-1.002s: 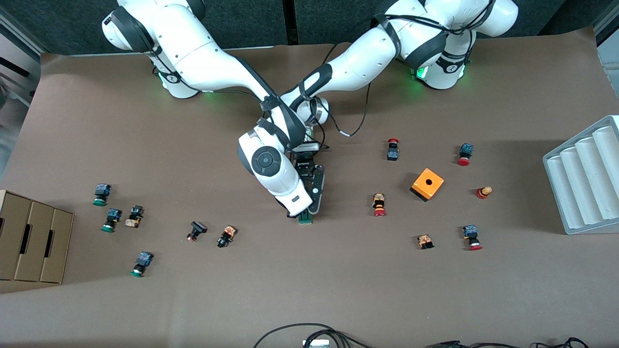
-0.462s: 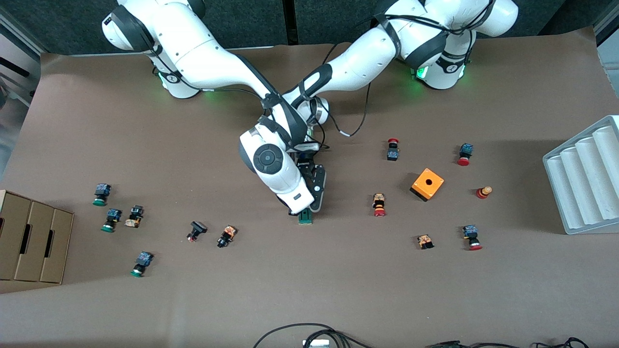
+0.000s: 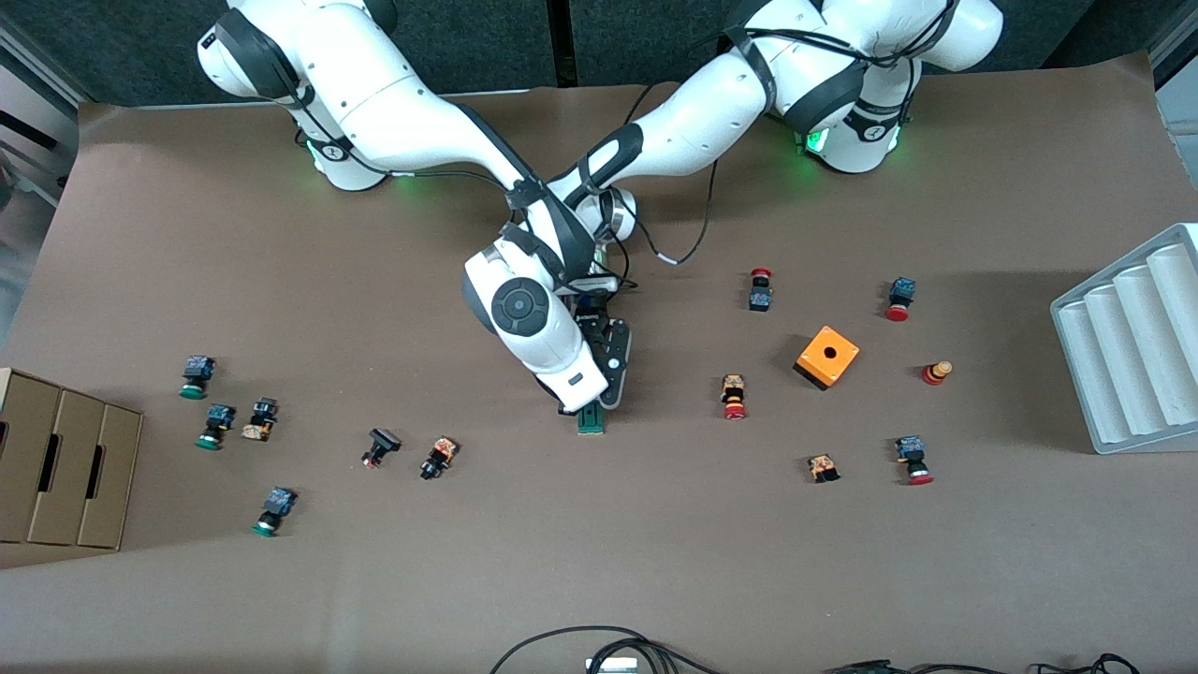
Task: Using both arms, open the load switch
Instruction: 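Press the handle blades down into the clips with the right gripper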
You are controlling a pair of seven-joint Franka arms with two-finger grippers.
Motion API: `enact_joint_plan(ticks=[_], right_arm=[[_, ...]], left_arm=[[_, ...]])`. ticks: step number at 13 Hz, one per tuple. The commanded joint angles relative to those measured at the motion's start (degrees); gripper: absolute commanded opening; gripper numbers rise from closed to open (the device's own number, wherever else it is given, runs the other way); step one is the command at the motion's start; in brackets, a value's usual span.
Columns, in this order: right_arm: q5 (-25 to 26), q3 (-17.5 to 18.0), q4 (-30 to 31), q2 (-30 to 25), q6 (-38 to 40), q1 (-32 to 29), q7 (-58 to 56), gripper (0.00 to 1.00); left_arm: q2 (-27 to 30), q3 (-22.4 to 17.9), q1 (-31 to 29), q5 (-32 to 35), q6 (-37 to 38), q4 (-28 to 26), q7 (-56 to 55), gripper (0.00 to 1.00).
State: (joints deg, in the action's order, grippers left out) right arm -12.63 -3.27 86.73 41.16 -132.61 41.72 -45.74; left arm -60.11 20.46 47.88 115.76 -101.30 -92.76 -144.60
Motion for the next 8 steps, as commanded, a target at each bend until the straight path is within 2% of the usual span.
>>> enact_joint_plan(ticks=[1,8], right_arm=[[-0.8,-0.2,2.7,-1.4,0.3,0.9,0.9,0.22],[0.2,-0.2,2.7,-1.4,0.2,2.0,4.3,0.22]], left_arm=[[-2.6,-0.7,1.0,-1.1,0.4,1.1,-0.1,0.64],[-2.6,-0.7,1.0,-1.0,0.4,1.1,0.0,0.64]])
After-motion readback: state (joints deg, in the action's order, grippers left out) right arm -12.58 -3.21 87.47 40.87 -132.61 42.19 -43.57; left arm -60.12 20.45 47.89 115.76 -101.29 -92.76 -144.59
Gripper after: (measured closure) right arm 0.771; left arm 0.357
